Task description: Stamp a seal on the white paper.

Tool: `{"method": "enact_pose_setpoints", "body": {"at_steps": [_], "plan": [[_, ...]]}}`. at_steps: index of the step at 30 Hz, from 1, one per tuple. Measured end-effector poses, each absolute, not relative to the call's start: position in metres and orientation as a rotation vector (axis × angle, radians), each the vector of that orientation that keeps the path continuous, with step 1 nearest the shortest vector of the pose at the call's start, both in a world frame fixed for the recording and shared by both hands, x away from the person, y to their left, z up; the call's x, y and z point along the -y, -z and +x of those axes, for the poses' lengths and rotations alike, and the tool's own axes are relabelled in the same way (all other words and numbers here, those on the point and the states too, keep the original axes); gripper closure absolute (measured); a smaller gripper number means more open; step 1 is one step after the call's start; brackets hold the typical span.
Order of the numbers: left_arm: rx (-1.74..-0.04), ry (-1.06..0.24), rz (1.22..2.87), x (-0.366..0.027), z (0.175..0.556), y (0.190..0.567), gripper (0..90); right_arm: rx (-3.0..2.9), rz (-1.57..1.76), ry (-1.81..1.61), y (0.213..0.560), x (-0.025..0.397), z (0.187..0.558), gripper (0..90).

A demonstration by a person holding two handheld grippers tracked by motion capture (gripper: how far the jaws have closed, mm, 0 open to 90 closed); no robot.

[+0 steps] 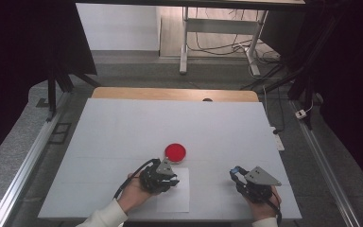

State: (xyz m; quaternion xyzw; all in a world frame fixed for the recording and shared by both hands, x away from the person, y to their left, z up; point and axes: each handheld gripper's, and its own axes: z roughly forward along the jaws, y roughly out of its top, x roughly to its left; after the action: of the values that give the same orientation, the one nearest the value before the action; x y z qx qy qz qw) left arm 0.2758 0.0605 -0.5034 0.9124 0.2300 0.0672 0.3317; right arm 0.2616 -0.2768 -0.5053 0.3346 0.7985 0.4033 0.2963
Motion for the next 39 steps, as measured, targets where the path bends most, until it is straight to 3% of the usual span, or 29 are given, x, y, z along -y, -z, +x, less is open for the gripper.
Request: {"method": "enact_pose_setpoints", "body": {"at_steps": [39], "plan": [[-0.596, -0.203, 2.387, -0.0599, 0.2721, 0.5042, 76.2, -2.122, 0.887, -1.072, 0.5043, 0.2771, 0.2610, 65.2]]}}
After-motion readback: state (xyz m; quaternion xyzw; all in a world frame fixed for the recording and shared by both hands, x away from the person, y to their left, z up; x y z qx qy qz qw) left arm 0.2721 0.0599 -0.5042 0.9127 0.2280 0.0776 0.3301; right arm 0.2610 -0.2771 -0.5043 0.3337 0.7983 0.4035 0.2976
